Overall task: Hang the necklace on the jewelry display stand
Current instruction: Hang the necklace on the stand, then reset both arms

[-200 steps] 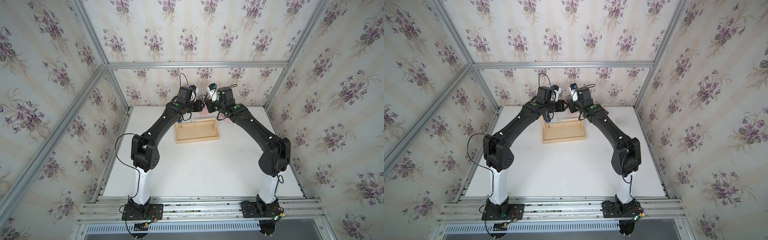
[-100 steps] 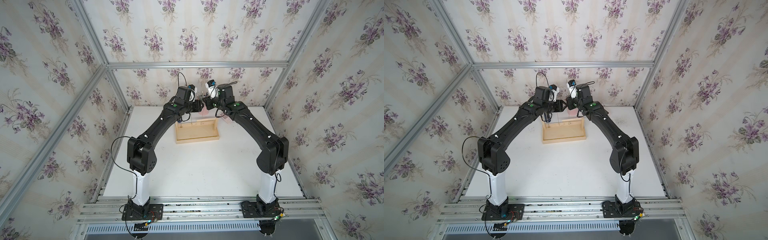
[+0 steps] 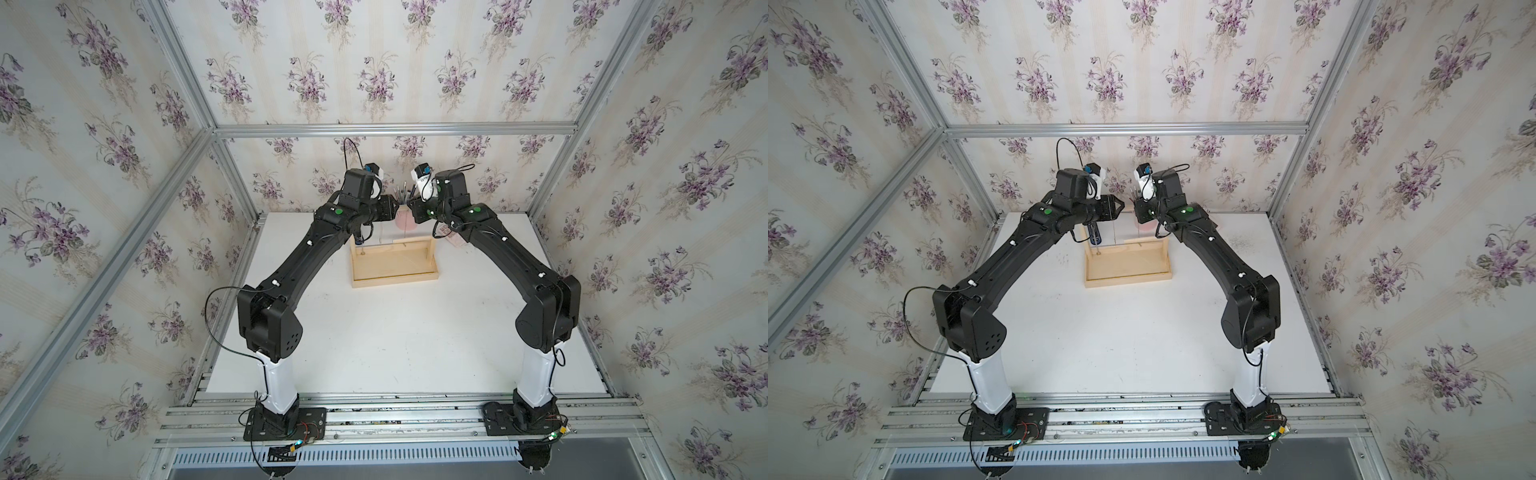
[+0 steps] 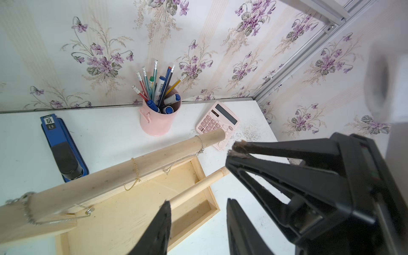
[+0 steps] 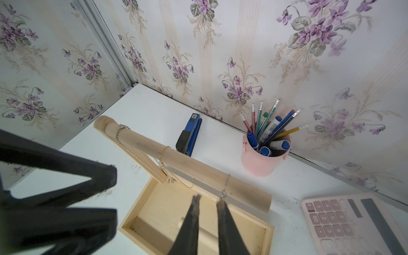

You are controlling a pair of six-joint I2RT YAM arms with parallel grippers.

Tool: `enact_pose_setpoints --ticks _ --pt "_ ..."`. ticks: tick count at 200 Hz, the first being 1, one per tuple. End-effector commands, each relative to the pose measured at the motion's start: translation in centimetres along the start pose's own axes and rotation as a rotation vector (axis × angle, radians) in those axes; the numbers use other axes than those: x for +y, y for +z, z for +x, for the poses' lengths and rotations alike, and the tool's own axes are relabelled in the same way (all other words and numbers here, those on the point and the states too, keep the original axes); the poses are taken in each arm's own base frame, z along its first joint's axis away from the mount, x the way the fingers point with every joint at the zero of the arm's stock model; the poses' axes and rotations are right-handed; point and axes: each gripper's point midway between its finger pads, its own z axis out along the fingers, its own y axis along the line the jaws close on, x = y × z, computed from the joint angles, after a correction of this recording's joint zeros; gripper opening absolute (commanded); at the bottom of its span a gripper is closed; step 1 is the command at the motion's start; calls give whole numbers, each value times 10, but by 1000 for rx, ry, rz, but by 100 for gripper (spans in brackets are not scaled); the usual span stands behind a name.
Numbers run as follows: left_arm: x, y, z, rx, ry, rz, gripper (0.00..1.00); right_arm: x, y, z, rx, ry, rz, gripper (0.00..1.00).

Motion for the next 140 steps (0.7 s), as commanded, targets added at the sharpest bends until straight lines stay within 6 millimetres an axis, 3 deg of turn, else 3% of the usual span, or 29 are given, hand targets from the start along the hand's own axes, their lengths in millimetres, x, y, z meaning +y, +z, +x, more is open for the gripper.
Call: enact_pose_setpoints --ticks 1,26,46,78,111,115,119,121,140 --pt "11 -13 7 37 25 -68 44 -1 -20 -13 -37 20 28 18" --pt "20 -27 19 84 46 -117 52 -6 -37 -15 -52 47 69 20" --pt "23 -39 28 116 61 -131 70 -9 -49 -8 -41 73 91 24" --pt "27 -61 45 155 62 -146 81 -14 -71 2 -22 131 137 39" --pt "45 -86 61 152 60 -231 92 -20 -99 7 -43 172 190 53" --pt "48 -89 61 146 63 -251 95 -20 -102 7 -47 173 195 63" --pt "52 -93 62 140 63 -273 96 -21 -104 8 -47 175 200 93" --pt "54 -95 62 134 62 -284 97 -22 -105 9 -46 176 209 98" --pt "69 -108 63 102 58 -363 100 -36 -116 18 -24 190 302 100"
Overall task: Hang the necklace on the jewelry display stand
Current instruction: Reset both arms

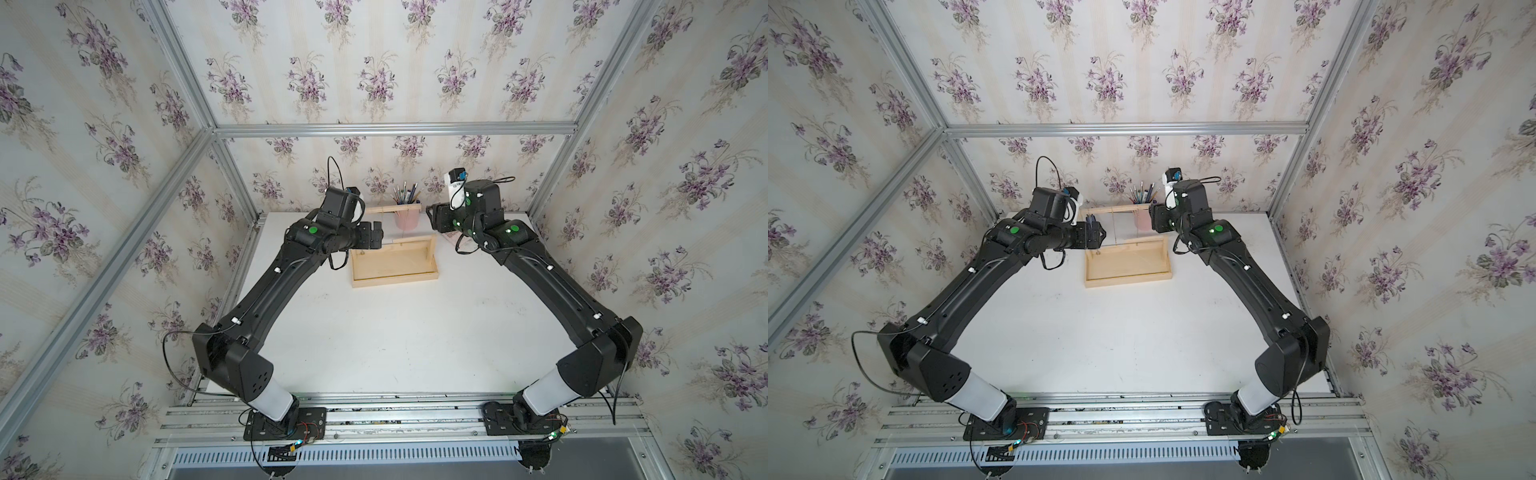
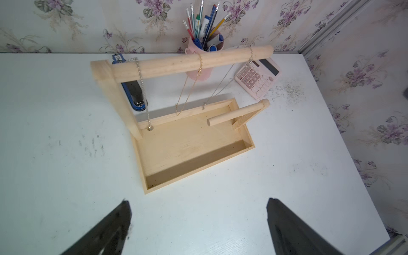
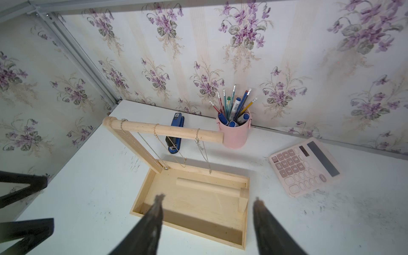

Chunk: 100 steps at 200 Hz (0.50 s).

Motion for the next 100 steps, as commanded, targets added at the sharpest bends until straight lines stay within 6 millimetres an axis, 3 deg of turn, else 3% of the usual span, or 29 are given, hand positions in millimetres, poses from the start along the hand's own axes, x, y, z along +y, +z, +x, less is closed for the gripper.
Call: enact_pose_setpoints --ticks 1,43,58,63,71,87,100 --pt "27 -10 2 -41 -8 -131 100 -22 -9 6 11 30 126 100" --pt "69 -16 16 -54 37 -333 100 -65 -38 25 -95 1 336 100" --pt "64 -4 25 -80 116 -275 100 -66 -46 41 -201 -78 310 100" --pt "63 -12 23 -119 131 -256 100 -69 -48 54 -235 -96 304 100" --pt "66 -12 27 -148 150 -253 100 -72 -60 54 -337 -88 306 100" --pt "88 -15 32 -206 145 -295 100 -96 -80 76 -452 -29 358 100" --pt "110 -11 40 -224 137 -306 100 -119 -84 96 -453 28 384 100"
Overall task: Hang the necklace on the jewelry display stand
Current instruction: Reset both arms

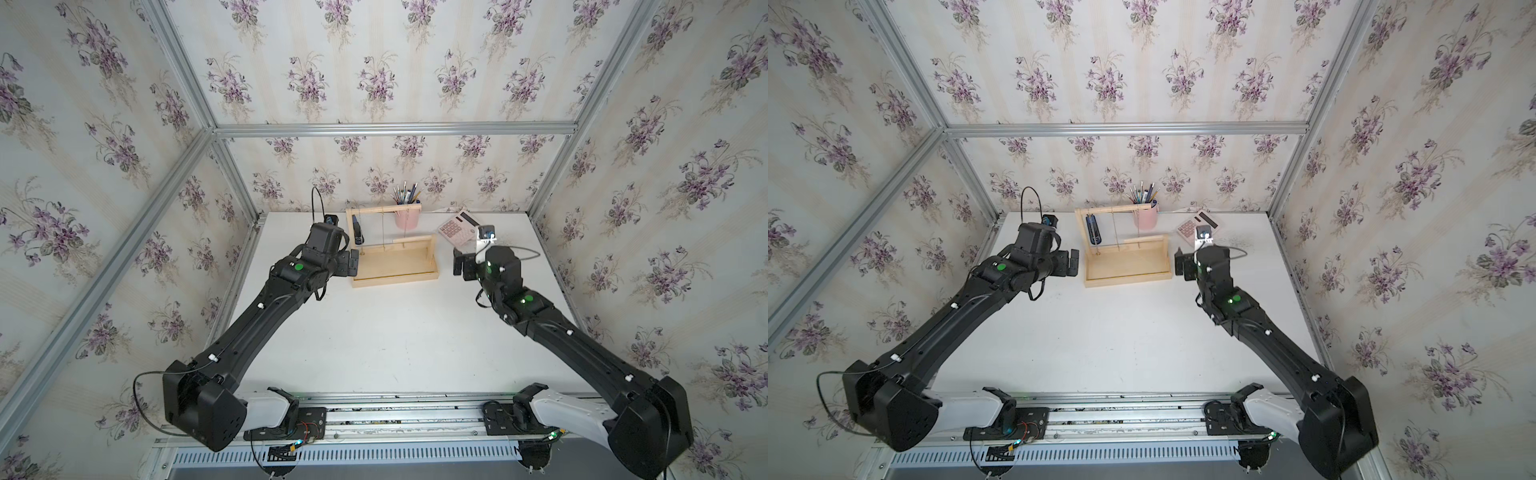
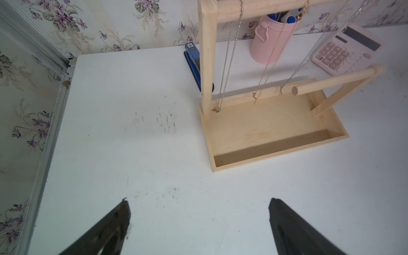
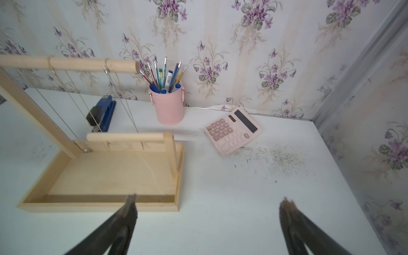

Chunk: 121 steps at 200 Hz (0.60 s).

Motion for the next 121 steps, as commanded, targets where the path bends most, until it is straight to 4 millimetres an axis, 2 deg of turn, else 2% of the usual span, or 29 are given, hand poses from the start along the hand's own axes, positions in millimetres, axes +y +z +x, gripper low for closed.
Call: enact_pose_setpoints --ticks 1,26,40,54,66,81,88,103,121 --pt "25 7 -16 -148 8 -35 100 -37 -14 -39 -277 145 78 100" --pt "58 37 8 -150 21 -99 100 -52 4 -2 -159 181 51 100" --pt "71 55 17 -172 11 -88 100 -62 7 3 -154 204 90 100" --pt "83 72 36 -162 1 -81 100 -69 8 7 -189 204 121 100" --pt "93 82 47 -167 -16 -89 100 -79 13 20 -181 223 154 100" --pt "103 89 58 -156 -17 -87 100 -86 17 36 -172 228 185 100" --pt "109 88 51 -182 -13 -88 100 -89 16 45 -176 223 199 100" --pt "112 87 56 -169 56 -97 100 -96 13 58 -184 223 225 100" --pt "117 93 61 -188 -5 -65 100 -103 8 71 -208 240 239 99"
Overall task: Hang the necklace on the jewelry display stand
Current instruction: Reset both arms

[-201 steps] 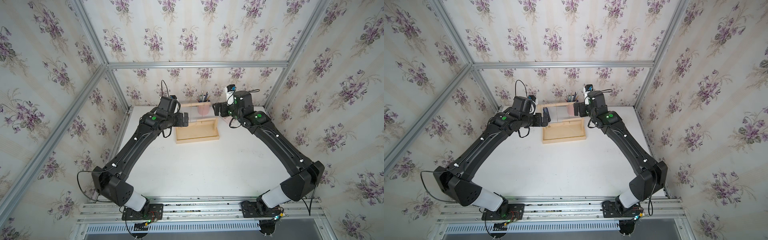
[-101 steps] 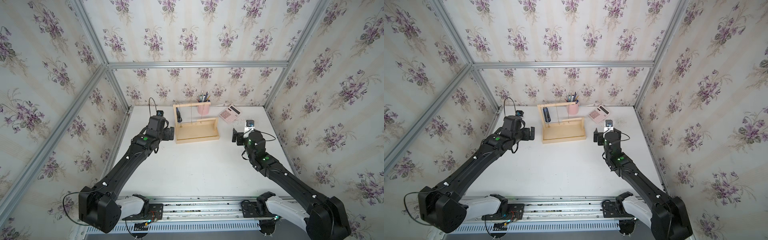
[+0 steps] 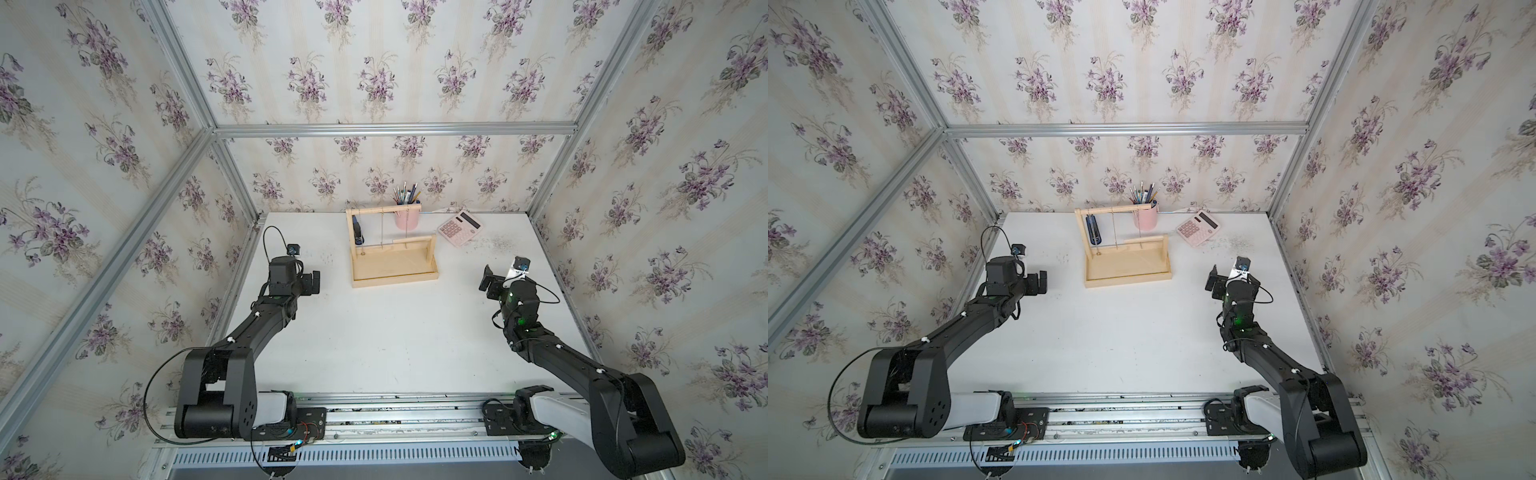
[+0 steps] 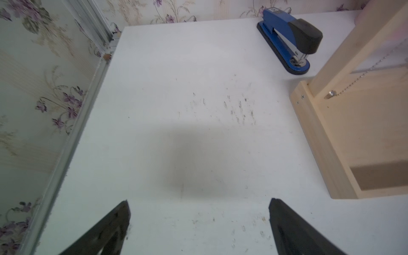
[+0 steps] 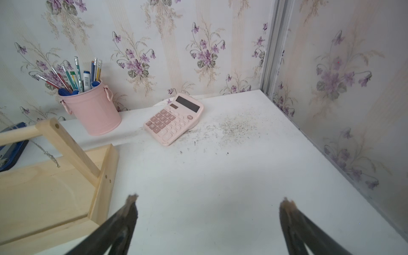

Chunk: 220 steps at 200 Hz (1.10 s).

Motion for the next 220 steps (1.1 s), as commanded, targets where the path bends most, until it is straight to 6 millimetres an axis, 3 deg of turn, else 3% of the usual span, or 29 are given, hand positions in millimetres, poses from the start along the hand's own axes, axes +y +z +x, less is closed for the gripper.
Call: enact_pose_setpoints --ticks 1,38,68,98,107,118,135,147,220 --pt "-4 4 -15 -93 -3 69 100 -11 -5 -19 -140 65 19 99" --pt "-10 31 14 -61 -6 85 100 -16 3 -17 -139 29 22 99" --pt "-9 27 15 -93 2 56 100 -30 -11 -3 -226 21 52 99" --pt "-2 18 27 -205 -8 -35 100 -5 0 7 -257 -66 -75 100" --pt "-9 21 29 -148 10 9 100 1 10 19 -153 -77 -96 99" --pt "-21 25 25 -159 50 79 100 7 16 14 -177 -92 -131 100" --pt "-22 25 25 -158 46 91 100 5 24 24 -100 -81 -131 99" --pt "-22 24 24 -157 46 91 100 5 21 15 -154 -76 -134 99" --pt "-21 24 26 -154 47 89 100 9 19 17 -147 -89 -160 100"
